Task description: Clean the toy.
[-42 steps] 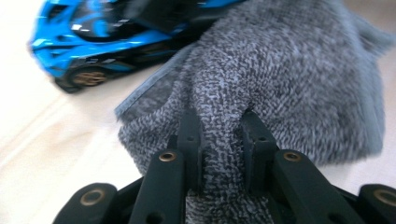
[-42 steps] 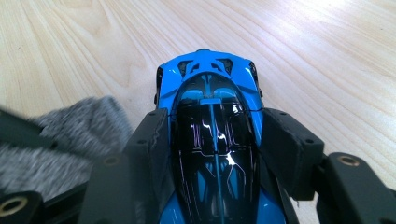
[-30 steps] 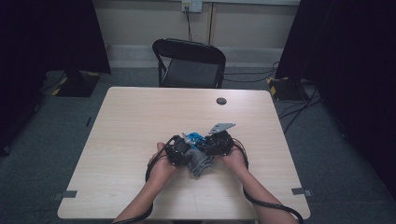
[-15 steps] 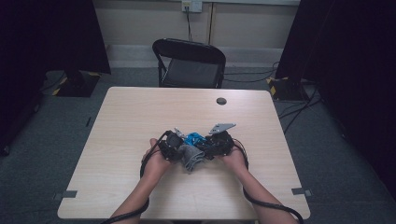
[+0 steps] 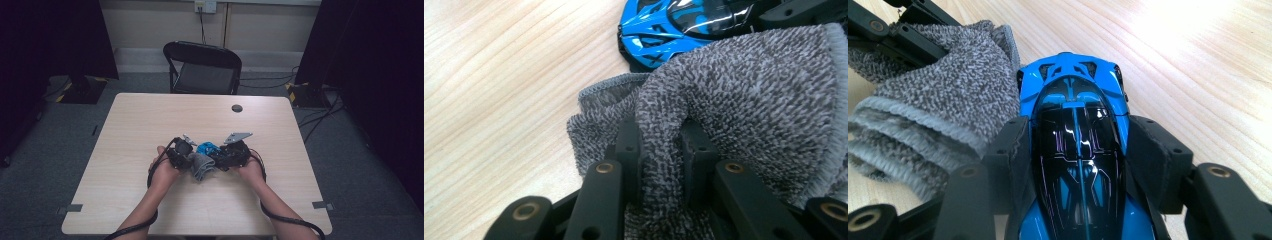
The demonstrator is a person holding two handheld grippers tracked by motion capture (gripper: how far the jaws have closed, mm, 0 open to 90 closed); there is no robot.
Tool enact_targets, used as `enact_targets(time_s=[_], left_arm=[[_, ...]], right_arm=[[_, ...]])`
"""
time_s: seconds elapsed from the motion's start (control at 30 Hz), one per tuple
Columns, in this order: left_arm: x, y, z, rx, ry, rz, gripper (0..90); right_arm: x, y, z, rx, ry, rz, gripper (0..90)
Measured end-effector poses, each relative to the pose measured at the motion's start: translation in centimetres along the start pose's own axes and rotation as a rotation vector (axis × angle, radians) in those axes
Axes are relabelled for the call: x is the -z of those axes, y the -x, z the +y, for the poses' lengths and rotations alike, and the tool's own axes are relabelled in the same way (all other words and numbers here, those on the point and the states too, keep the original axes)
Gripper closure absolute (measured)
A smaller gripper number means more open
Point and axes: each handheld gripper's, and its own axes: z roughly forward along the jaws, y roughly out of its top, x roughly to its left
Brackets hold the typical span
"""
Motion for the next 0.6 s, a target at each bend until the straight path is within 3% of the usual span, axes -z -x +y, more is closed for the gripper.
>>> enact_targets(time_s=[0.6], left_arm=[[0.2,-1.6,-0.6,0.045,-0.001,0.038,74.5]], right_arm=[[0.0,0.0,-0.1,0.004,0.004,0.0,43.3]])
